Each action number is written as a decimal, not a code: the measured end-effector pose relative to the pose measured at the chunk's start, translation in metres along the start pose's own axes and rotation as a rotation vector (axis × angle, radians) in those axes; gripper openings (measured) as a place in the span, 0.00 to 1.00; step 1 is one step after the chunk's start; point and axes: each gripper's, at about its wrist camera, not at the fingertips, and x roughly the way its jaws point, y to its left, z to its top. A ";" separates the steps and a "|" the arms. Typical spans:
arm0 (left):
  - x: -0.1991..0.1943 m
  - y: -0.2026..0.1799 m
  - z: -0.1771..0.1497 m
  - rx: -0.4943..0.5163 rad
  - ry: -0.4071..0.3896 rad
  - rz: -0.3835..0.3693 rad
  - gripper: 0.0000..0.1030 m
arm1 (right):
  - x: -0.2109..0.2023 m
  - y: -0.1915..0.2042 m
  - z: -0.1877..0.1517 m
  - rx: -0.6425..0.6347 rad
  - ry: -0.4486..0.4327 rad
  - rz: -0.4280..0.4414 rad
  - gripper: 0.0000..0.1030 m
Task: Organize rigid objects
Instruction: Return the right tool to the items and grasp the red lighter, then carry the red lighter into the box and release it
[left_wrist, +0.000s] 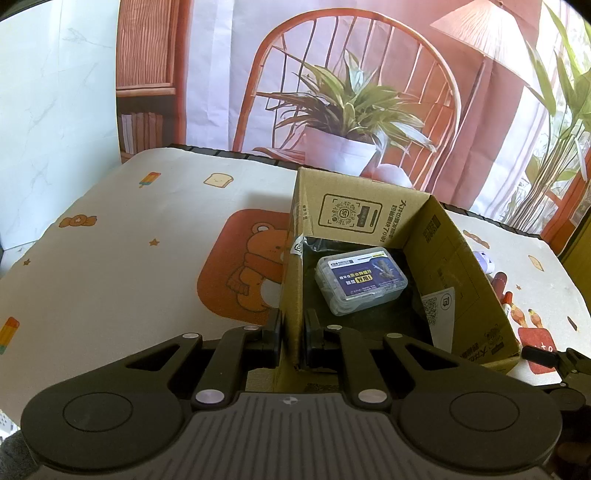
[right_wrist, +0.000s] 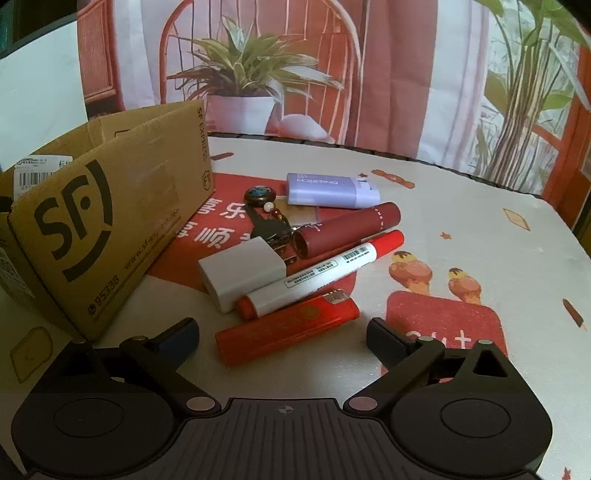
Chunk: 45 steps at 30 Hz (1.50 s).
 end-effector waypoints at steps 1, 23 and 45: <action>0.000 0.000 0.000 0.000 0.000 0.000 0.13 | 0.000 0.000 0.000 0.001 0.000 0.000 0.94; 0.000 -0.001 0.001 -0.004 0.003 -0.006 0.13 | -0.010 -0.005 0.010 0.053 0.097 -0.036 0.58; 0.000 -0.001 0.001 -0.006 0.003 -0.007 0.13 | 0.001 -0.026 0.023 0.152 0.077 -0.168 0.21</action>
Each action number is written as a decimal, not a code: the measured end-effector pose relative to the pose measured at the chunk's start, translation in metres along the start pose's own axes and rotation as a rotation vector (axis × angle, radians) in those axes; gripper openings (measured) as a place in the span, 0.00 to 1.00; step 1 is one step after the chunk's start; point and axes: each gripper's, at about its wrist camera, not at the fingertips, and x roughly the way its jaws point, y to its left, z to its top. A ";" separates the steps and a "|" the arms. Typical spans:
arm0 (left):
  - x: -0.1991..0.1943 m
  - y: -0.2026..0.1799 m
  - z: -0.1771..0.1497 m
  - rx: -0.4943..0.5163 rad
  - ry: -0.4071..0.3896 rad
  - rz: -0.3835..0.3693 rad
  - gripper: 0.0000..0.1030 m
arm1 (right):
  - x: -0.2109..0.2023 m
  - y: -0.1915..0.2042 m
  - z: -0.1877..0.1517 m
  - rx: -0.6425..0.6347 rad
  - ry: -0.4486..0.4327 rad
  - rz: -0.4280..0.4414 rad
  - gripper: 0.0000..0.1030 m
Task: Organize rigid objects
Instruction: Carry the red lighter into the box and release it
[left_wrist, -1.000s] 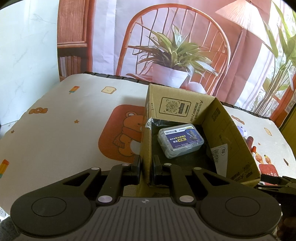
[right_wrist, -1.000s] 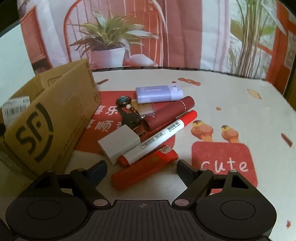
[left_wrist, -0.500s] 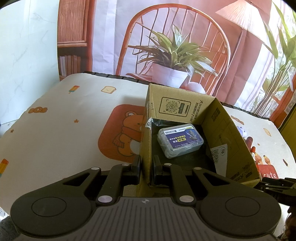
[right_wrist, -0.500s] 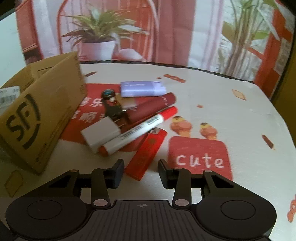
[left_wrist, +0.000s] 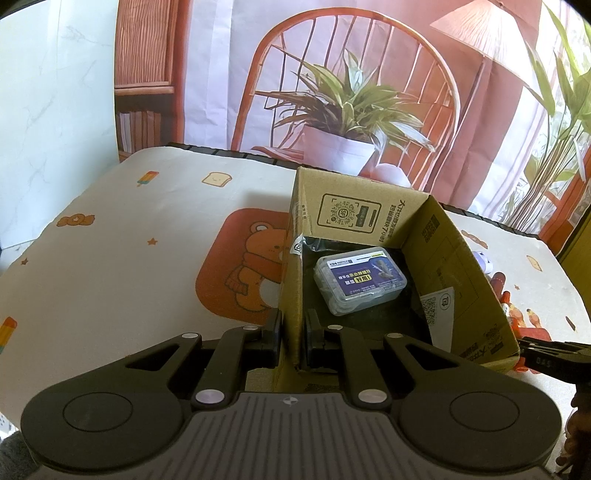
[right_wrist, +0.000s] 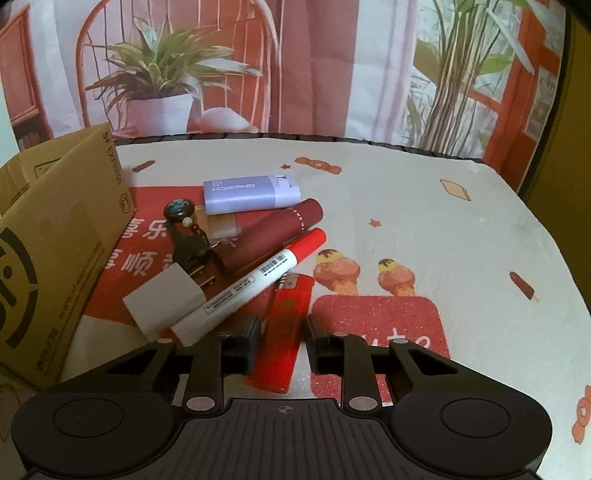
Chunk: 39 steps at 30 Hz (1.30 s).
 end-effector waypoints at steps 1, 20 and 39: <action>0.000 0.000 0.000 0.001 0.000 0.000 0.13 | -0.001 -0.002 0.000 0.012 0.001 0.005 0.21; 0.000 0.002 0.000 0.000 -0.001 -0.003 0.13 | -0.042 0.002 0.027 0.069 -0.108 0.115 0.10; 0.000 0.002 0.000 0.001 -0.002 -0.003 0.14 | -0.104 0.056 0.085 0.119 -0.259 0.511 0.10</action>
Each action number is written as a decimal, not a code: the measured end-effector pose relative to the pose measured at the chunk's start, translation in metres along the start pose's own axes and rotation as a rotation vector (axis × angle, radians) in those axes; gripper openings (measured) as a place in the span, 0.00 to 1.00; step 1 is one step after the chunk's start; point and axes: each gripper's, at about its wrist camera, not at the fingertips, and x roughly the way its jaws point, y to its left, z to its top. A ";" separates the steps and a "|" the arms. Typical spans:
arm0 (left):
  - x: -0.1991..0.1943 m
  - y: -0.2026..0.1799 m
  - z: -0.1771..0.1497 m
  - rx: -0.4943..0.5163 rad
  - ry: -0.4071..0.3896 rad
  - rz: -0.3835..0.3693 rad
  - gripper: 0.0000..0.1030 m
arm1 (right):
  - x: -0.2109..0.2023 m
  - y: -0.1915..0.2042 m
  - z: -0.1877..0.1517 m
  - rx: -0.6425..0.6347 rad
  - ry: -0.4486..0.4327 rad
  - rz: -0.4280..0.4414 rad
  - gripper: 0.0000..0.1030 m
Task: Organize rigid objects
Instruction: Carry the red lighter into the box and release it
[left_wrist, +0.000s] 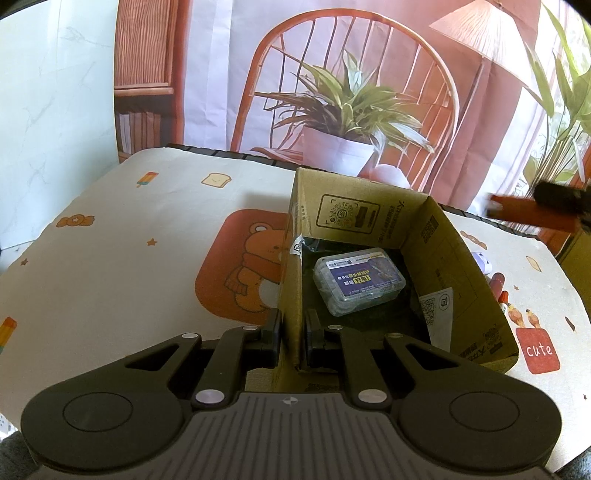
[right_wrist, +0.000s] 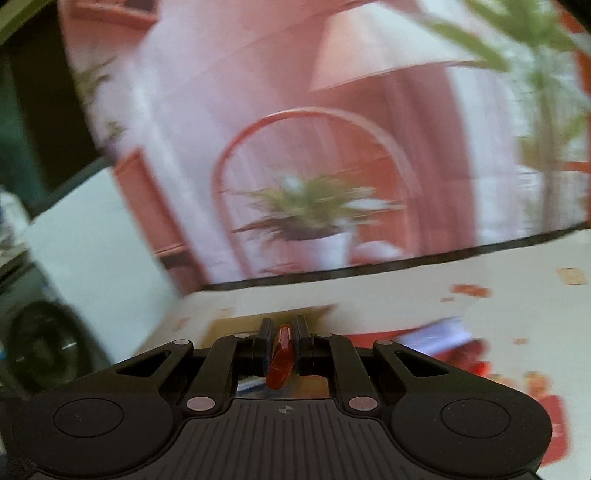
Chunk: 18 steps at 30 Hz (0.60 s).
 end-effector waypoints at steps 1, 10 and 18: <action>0.000 0.000 0.000 0.000 0.000 0.000 0.14 | 0.009 0.009 -0.001 -0.002 0.031 0.035 0.10; 0.000 0.000 0.000 -0.001 0.000 0.000 0.13 | 0.093 0.052 -0.039 -0.017 0.344 0.085 0.10; -0.001 0.000 0.000 -0.002 0.000 -0.001 0.13 | 0.117 0.066 -0.051 -0.040 0.412 0.049 0.10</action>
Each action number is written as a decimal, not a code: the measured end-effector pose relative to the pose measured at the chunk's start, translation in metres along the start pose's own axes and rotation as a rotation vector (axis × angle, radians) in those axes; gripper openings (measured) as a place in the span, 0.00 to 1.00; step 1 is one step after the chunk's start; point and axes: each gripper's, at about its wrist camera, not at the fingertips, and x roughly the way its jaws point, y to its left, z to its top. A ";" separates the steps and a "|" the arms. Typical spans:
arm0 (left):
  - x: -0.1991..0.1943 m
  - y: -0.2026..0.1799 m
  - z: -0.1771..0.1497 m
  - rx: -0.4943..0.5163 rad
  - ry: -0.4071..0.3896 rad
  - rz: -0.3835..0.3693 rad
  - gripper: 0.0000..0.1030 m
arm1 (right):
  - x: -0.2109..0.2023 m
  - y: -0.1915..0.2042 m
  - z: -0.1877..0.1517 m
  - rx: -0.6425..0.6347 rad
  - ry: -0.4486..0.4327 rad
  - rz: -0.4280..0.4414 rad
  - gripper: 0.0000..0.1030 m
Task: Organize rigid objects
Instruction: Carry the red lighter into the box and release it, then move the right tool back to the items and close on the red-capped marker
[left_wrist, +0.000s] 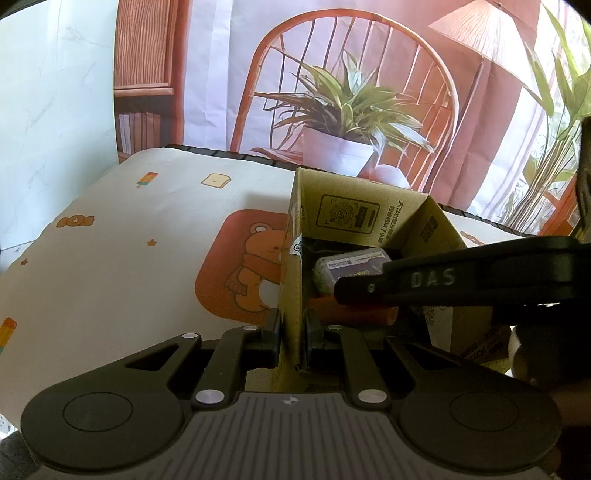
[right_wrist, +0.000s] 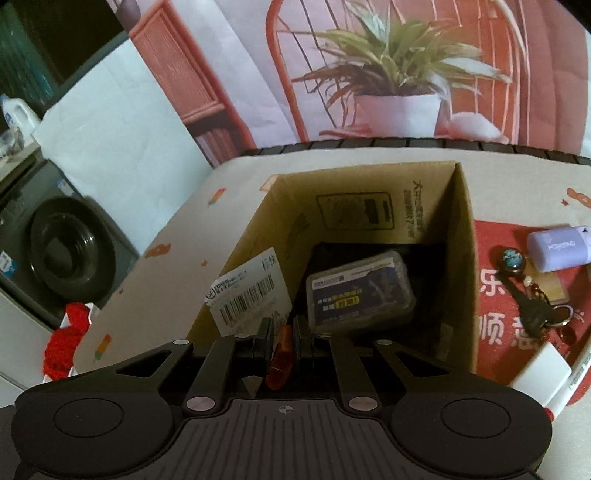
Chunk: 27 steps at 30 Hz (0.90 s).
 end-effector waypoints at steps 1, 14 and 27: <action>0.000 0.000 0.000 0.000 0.000 0.000 0.13 | 0.001 -0.001 0.000 0.006 0.009 0.003 0.12; -0.001 0.000 0.000 -0.002 0.000 -0.002 0.14 | -0.050 -0.008 0.002 0.007 -0.224 0.025 0.62; -0.001 0.001 0.000 0.001 0.000 0.000 0.14 | -0.119 -0.066 -0.024 -0.001 -0.598 -0.298 1.00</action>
